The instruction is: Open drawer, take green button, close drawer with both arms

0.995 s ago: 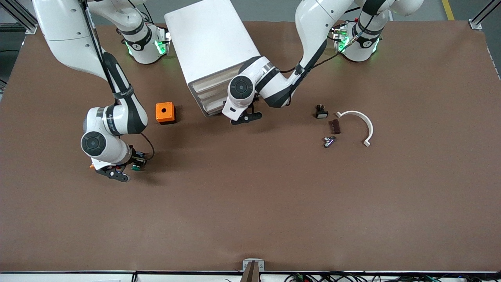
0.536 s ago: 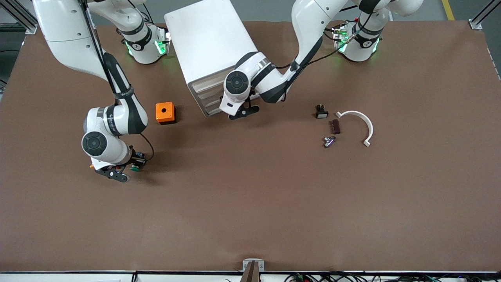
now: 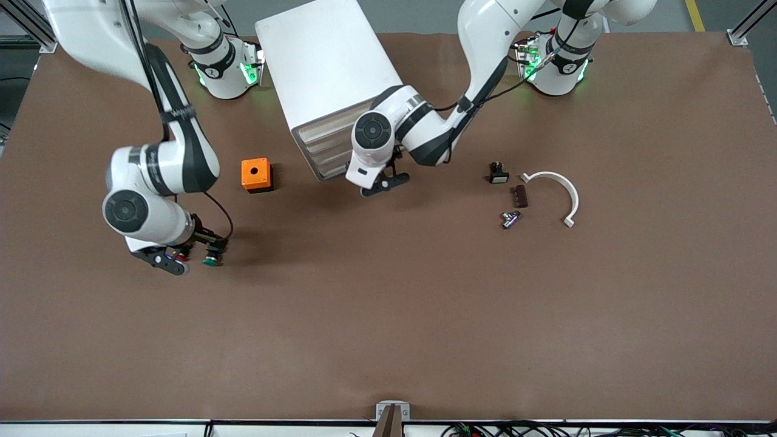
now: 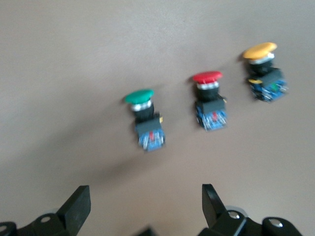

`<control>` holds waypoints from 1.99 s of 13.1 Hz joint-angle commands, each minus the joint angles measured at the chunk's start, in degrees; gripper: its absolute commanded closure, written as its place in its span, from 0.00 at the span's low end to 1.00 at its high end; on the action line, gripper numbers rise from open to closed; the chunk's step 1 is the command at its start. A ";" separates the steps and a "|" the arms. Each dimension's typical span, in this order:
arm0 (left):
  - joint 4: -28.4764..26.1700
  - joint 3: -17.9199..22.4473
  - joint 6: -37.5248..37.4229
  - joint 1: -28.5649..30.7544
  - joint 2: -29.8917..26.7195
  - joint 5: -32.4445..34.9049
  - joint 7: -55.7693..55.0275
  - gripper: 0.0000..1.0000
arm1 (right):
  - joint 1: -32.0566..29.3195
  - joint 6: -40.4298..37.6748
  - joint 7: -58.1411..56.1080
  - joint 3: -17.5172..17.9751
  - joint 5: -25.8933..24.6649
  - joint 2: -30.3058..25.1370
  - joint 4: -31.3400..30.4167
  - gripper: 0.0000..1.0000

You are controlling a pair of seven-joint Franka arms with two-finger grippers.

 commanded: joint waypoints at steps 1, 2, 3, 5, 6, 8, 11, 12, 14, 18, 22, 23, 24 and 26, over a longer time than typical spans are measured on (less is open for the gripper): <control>-0.89 1.35 -1.77 7.21 -7.34 4.75 -0.32 0.00 | 2.14 -6.12 -1.63 0.30 -1.00 -8.53 -1.64 0.00; -0.89 1.35 -5.61 10.64 -10.24 4.93 0.11 0.00 | 2.23 -8.16 -4.79 0.30 -0.74 -11.51 -1.64 0.00; -0.89 1.52 -9.48 13.55 -12.96 5.28 1.68 0.00 | 2.15 -9.92 -8.04 0.21 -0.74 -14.33 -1.64 0.00; -1.06 1.35 -13.54 20.05 -17.63 6.51 5.11 0.00 | 1.53 -13.78 -12.45 -0.22 -0.74 -18.29 -0.07 0.00; -1.15 1.43 -14.17 22.69 -19.56 6.69 6.08 0.00 | 1.10 -16.85 -14.21 -0.49 -0.74 -18.83 2.55 0.00; -0.98 1.43 -16.53 26.74 -22.90 6.69 11.60 0.00 | -1.18 -23.26 -17.90 -0.49 -0.74 -18.66 8.79 0.00; -0.98 1.17 -22.59 33.95 -28.70 6.60 19.95 0.00 | -6.01 -26.19 -25.89 -0.49 -0.56 -18.49 13.64 0.00; -0.89 1.17 -24.44 35.79 -30.20 6.69 22.85 0.00 | -7.68 -26.28 -28.18 -0.49 -0.13 -18.40 14.61 0.00; -0.89 1.26 -27.34 40.01 -33.10 6.60 31.19 0.00 | -9.27 -26.54 -29.69 -0.49 0.23 -18.40 15.32 0.00; -0.89 1.34 -31.56 45.29 -37.94 5.90 43.78 0.00 | -12.44 -28.74 -34.87 -0.49 0.84 -18.40 19.09 0.00; -1.85 1.43 -37.27 47.15 -42.60 5.55 51.09 0.00 | -13.15 -30.23 -37.15 -0.58 0.93 -18.57 20.07 0.00; -2.90 1.43 -37.81 47.15 -43.83 5.55 51.09 0.00 | -13.06 -30.85 -37.08 -0.40 0.93 -18.57 20.68 0.00; -4.74 1.43 -37.64 47.32 -45.67 5.55 51.70 0.00 | -12.97 -31.37 -36.90 -0.23 1.02 -18.57 21.55 0.00; -5.81 1.69 -37.73 47.50 -47.00 5.63 54.77 0.00 | -12.62 -32.86 -36.73 0.04 0.85 -18.57 22.26 0.00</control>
